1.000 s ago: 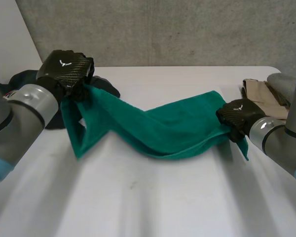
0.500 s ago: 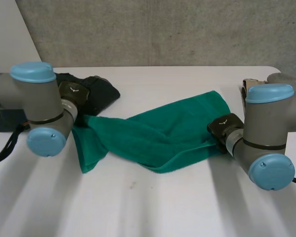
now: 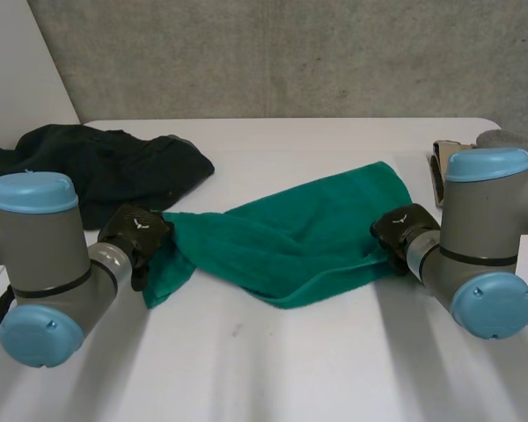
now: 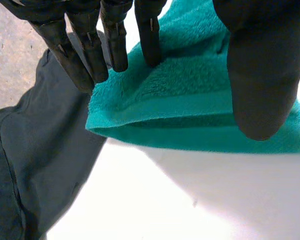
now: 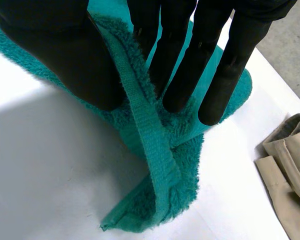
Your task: Fold the laundry.
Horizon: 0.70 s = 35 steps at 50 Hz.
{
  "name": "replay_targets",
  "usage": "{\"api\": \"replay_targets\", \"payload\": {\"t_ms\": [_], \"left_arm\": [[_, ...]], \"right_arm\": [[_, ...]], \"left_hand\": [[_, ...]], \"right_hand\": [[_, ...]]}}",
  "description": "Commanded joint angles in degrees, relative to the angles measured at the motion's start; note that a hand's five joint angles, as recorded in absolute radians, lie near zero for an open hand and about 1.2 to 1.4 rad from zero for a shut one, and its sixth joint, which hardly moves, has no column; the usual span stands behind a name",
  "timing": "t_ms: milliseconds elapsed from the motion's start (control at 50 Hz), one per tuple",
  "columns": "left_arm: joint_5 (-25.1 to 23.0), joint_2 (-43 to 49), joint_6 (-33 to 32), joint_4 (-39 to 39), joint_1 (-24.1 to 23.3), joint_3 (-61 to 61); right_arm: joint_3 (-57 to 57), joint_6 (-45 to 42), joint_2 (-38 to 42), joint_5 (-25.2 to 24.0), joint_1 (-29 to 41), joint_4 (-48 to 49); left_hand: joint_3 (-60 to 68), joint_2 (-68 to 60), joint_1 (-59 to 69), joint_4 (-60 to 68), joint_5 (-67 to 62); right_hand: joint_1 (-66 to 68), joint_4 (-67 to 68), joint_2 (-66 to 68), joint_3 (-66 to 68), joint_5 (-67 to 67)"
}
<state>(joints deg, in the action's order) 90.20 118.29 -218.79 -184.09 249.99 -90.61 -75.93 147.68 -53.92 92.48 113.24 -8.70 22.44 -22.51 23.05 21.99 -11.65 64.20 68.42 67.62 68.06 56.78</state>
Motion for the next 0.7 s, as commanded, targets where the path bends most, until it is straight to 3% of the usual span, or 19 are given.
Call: {"api": "replay_targets", "payload": {"t_ms": [20, 300, 360, 420, 440, 520, 700], "left_arm": [[-1.6, 3.44, -0.58, -0.65, 0.58, 2.71], [-3.27, 7.66, -0.41, -1.71, -1.17, 5.53], [-3.36, 8.27, -0.32, -1.71, -1.35, 6.23], [-3.54, 7.93, 0.03, -1.53, -1.17, 6.76], [-3.8, 7.49, 0.2, -1.53, -1.17, 6.76], [-4.24, 1.88, 3.01, -0.65, -1.17, 5.27], [-8.62, -24.03, 21.54, 10.92, 3.03, 7.27]], "right_arm": [[-0.71, -0.29, -0.22, -0.28, -0.22, 0.17], [-1.59, -1.17, 0.04, -0.99, -0.66, 0.35], [-1.59, -1.17, -0.05, -0.99, -0.57, 0.35], [-1.59, -1.17, -0.31, -0.81, -0.74, 0.35], [-1.5, -1.25, -0.4, -0.72, -0.74, 0.18], [-1.24, -2.65, -2.68, -0.37, -1.62, -1.14], [3.59, -10.13, -16.55, -0.9, -7.59, -12.03]], "left_hand": [[0.22, -0.15, -0.4, 0.67, -1.01], [8.1, -8.03, 7.49, 8.55, -8.89], [22.21, -22.14, 21.59, 22.66, -23.0], [57.46, -57.39, 56.85, 57.91, -58.25], [57.56, -57.49, 56.95, 58.01, -58.35], [57.56, -57.49, 56.95, 58.01, -58.35], [57.56, -57.49, 56.95, 58.01, -58.35]], "right_hand": [[15.8, 11.58, 12.38, 11.94, 13.22], [15.8, 11.58, 12.38, 11.94, 13.22], [15.8, 11.58, 12.38, 11.94, 13.22], [15.8, 11.58, 12.38, 11.94, 13.22], [15.8, 11.58, 12.38, 11.94, 13.22], [15.8, 11.58, 12.38, 11.94, 13.22], [15.8, 11.58, 12.38, 11.94, 13.22]]}}
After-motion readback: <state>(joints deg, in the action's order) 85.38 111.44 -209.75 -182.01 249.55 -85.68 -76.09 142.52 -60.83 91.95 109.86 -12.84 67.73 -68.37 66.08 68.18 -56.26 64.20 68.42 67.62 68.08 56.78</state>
